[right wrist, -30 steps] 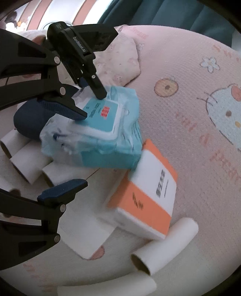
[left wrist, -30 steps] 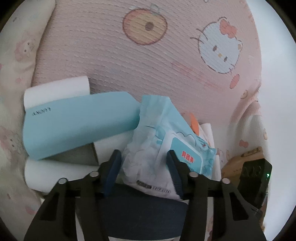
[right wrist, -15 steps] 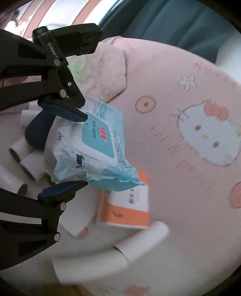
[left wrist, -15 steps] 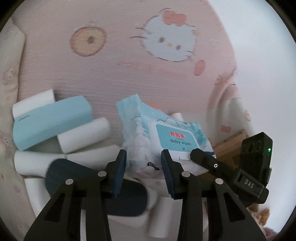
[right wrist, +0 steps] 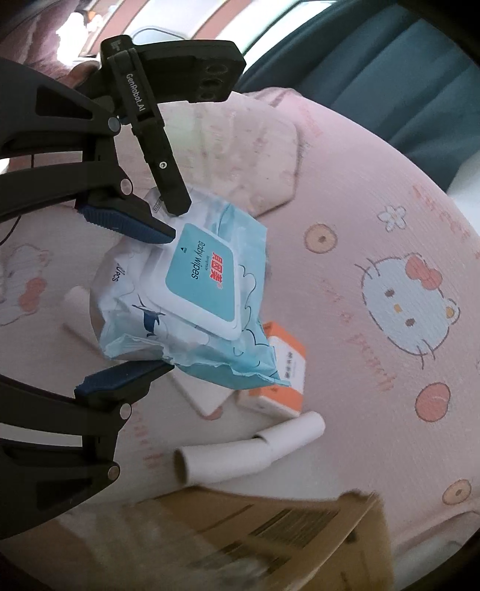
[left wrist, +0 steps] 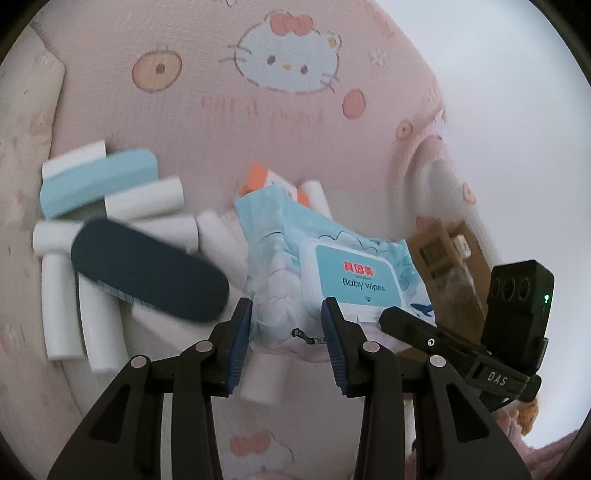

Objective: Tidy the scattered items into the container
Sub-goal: 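Carry the baby-wipes pack with the left gripper over the cardboard box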

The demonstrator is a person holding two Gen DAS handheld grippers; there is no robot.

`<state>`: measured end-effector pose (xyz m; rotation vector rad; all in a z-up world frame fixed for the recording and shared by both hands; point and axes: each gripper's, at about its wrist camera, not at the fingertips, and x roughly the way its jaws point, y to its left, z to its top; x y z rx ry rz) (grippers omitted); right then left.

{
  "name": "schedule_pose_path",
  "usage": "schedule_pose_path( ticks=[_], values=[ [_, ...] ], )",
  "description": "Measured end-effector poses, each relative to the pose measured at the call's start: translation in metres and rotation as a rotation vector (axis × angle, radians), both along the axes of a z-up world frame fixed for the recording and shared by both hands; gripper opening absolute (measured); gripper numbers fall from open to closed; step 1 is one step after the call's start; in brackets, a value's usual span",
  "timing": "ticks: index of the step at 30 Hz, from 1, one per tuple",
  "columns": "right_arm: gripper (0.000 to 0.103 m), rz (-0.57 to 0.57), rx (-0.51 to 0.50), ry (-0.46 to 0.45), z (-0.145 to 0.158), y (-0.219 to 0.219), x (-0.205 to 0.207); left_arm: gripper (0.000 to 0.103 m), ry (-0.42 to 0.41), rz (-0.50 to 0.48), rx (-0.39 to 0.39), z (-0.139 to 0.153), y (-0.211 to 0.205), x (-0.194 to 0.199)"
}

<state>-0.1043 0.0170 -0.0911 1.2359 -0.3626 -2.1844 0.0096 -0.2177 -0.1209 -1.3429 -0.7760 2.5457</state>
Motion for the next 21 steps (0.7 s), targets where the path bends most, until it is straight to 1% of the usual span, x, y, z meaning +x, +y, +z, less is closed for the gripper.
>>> schedule_pose_path(
  ticks=[3,6,10,12,14,15,17,19,21],
  values=[
    [0.06,0.02,0.001,-0.014,-0.006,0.01,0.013,0.042,-0.027,-0.008,-0.016,-0.005,0.013,0.008],
    [0.06,0.024,0.006,-0.047,-0.017,0.019,0.021,0.042,-0.072,-0.015,-0.032,-0.017,0.026,0.011],
    [0.06,0.019,0.021,-0.101,-0.038,0.023,0.021,0.042,-0.134,0.0,-0.032,-0.039,0.032,0.013],
    [0.06,0.034,0.033,-0.131,-0.051,0.021,0.019,0.042,-0.179,-0.006,-0.032,-0.053,0.032,0.014],
    [0.06,0.052,0.056,-0.164,-0.064,0.018,0.016,0.042,-0.204,-0.02,-0.036,-0.065,0.033,0.015],
    [0.06,0.063,0.076,-0.172,-0.07,0.015,0.014,0.042,-0.211,-0.035,-0.058,-0.07,0.035,0.016],
    [0.061,0.09,0.114,-0.172,-0.08,0.011,0.013,0.042,-0.186,-0.066,-0.12,-0.071,0.043,0.019],
    [0.062,0.089,0.09,-0.182,-0.086,0.013,0.011,0.042,-0.168,-0.104,-0.189,-0.068,0.049,0.018],
    [0.062,0.081,0.074,-0.194,-0.089,0.017,0.008,0.042,-0.166,-0.136,-0.229,-0.067,0.054,0.014]
  ],
)
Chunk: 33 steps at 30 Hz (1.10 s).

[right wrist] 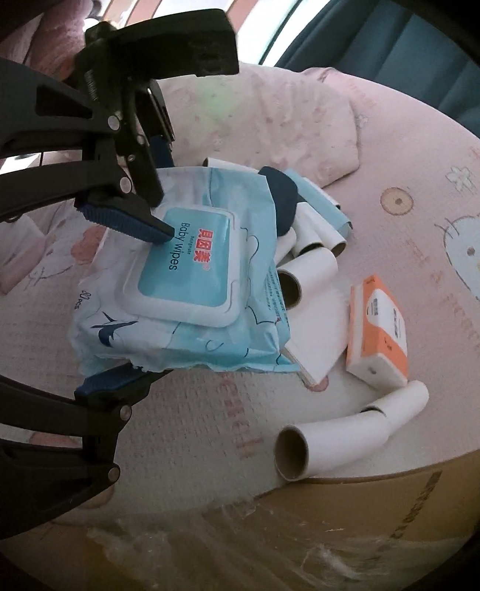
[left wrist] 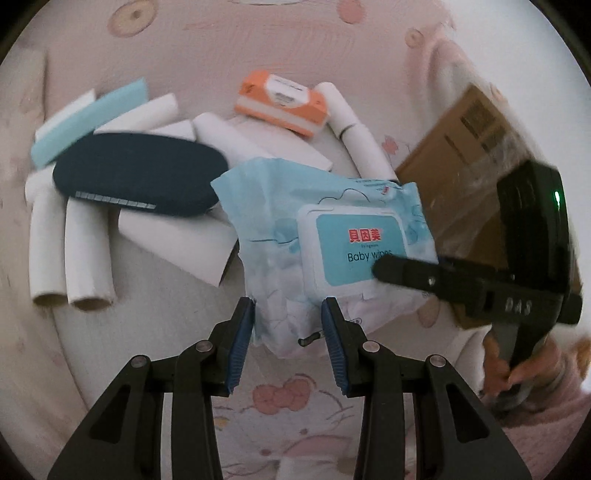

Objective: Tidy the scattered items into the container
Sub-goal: 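Carry the baby-wipes pack with the left gripper over the cardboard box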

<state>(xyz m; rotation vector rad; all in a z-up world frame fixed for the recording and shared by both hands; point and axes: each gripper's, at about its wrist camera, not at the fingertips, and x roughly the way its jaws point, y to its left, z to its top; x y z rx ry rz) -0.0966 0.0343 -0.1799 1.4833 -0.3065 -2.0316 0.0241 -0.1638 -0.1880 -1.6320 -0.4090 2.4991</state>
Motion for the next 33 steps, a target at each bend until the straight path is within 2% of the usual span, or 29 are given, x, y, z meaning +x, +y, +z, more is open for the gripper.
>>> schedule_pose_path(
  ticks=[5,8,13,26,31,33],
  values=[
    [0.063,-0.023,0.115,0.029,0.002,0.004,0.003,0.043,-0.055,-0.042,-0.008,-0.002,0.011,-0.005],
    [0.063,-0.027,0.134,0.03,0.0,0.006,0.005,0.044,-0.066,-0.033,-0.043,0.002,0.017,-0.006],
    [0.066,-0.029,0.117,0.03,-0.003,0.006,0.005,0.045,-0.046,0.034,-0.024,0.011,0.017,-0.009],
    [0.077,-0.063,0.038,-0.046,-0.016,0.006,0.001,0.044,-0.051,-0.012,-0.091,0.01,0.025,-0.029],
    [0.077,-0.066,0.019,-0.064,-0.018,0.005,-0.002,0.044,-0.108,-0.027,-0.066,0.01,0.017,-0.039],
    [0.076,-0.068,-0.002,-0.072,-0.019,0.005,-0.002,0.044,-0.126,-0.034,-0.092,0.012,0.016,-0.042]
  ],
)
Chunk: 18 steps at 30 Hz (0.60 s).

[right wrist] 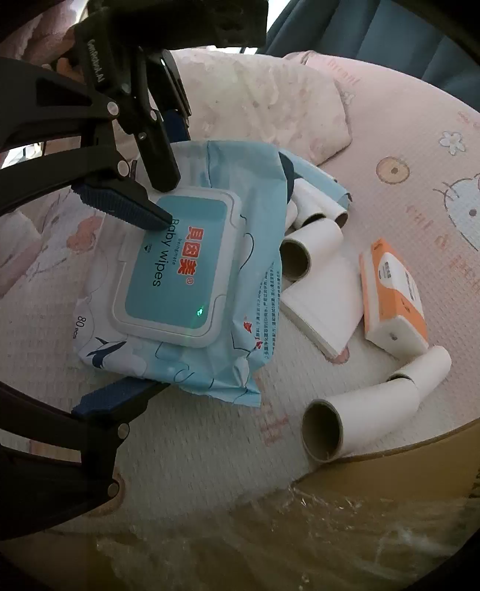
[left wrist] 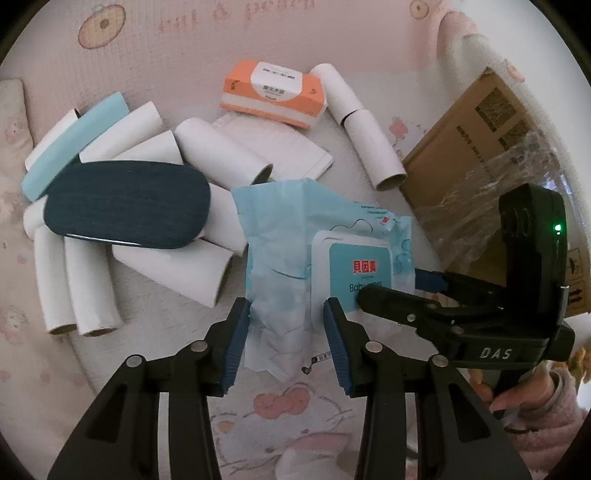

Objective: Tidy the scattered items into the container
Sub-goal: 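Carry the baby-wipes pack with the left gripper over the cardboard box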

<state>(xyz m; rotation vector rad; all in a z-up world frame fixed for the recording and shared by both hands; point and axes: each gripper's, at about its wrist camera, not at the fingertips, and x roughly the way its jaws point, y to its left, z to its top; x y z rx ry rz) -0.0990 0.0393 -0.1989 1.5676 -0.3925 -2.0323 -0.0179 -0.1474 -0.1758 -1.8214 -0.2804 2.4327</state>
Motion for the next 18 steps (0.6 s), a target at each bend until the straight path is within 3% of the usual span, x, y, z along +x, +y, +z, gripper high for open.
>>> schedule_pose_path(
  ticks=[2,5,10,16,18],
  values=[
    [0.074,-0.007,-0.039,-0.022,-0.002,0.0,-0.001,0.044,0.009,-0.017,-0.077,0.007,0.003,-0.001],
    [0.071,-0.006,-0.058,-0.032,-0.005,-0.001,-0.001,0.048,0.064,-0.094,-0.098,0.019,0.012,-0.001],
    [0.071,-0.016,-0.062,-0.036,-0.005,-0.002,-0.002,0.049,0.042,-0.122,-0.175,0.014,0.016,-0.007],
    [0.071,-0.004,-0.042,-0.047,-0.009,-0.002,-0.004,0.05,-0.061,0.001,-0.031,0.001,-0.005,-0.011],
    [0.072,-0.015,-0.067,-0.071,-0.013,0.0,-0.005,0.05,-0.057,0.027,-0.002,0.0,-0.009,-0.012]
  ],
)
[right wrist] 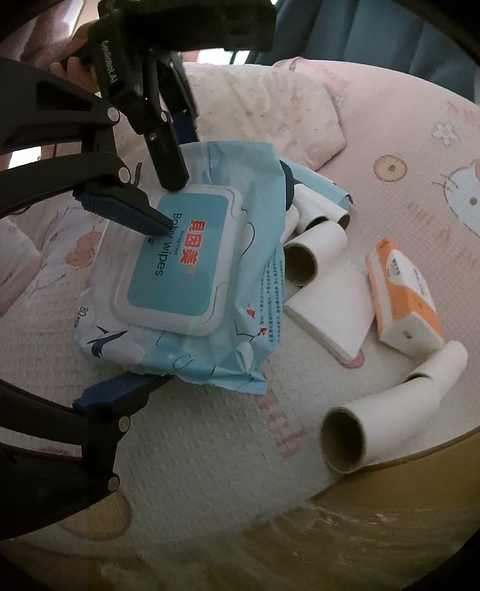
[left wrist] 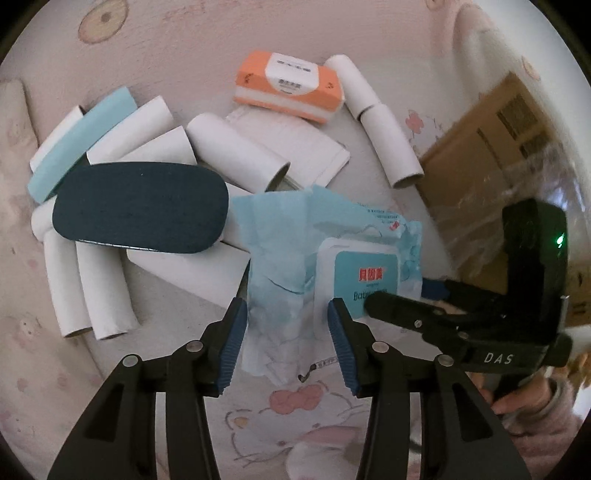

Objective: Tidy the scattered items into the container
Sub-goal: 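Carry the baby-wipes pack with the left gripper over the cardboard box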

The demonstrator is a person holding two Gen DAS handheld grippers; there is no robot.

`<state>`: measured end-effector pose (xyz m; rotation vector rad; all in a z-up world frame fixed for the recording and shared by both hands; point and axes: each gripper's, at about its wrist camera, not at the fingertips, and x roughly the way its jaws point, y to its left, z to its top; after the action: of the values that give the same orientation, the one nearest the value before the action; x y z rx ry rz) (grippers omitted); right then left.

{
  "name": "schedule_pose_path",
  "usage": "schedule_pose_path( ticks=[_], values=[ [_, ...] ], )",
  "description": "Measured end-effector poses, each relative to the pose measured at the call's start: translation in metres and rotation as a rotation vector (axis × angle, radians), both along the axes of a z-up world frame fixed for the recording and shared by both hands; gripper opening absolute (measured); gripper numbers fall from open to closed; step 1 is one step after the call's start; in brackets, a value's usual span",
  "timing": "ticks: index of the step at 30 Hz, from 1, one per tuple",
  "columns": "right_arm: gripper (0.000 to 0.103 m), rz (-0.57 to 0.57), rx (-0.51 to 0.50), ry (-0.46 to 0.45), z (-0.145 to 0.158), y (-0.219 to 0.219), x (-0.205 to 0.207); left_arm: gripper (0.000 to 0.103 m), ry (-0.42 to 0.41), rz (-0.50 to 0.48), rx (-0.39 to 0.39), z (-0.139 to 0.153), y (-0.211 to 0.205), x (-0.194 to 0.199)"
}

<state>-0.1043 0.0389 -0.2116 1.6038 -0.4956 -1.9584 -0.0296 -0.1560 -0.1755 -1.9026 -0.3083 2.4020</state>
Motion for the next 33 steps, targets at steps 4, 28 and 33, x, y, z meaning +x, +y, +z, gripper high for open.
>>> schedule_pose_path(
  ticks=[4,28,33],
  values=[
    [0.073,-0.011,-0.022,-0.019,-0.003,0.0,-0.001,0.049,0.005,0.012,0.012,0.0,0.005,-0.002],
    [0.067,-0.02,-0.002,0.386,0.114,-0.001,0.009,0.04,0.389,0.015,0.022,0.111,0.014,0.025],
    [0.067,-0.068,-0.034,0.488,0.16,0.014,0.012,0.04,0.519,-0.042,-0.012,0.157,0.033,0.02]
  ],
)
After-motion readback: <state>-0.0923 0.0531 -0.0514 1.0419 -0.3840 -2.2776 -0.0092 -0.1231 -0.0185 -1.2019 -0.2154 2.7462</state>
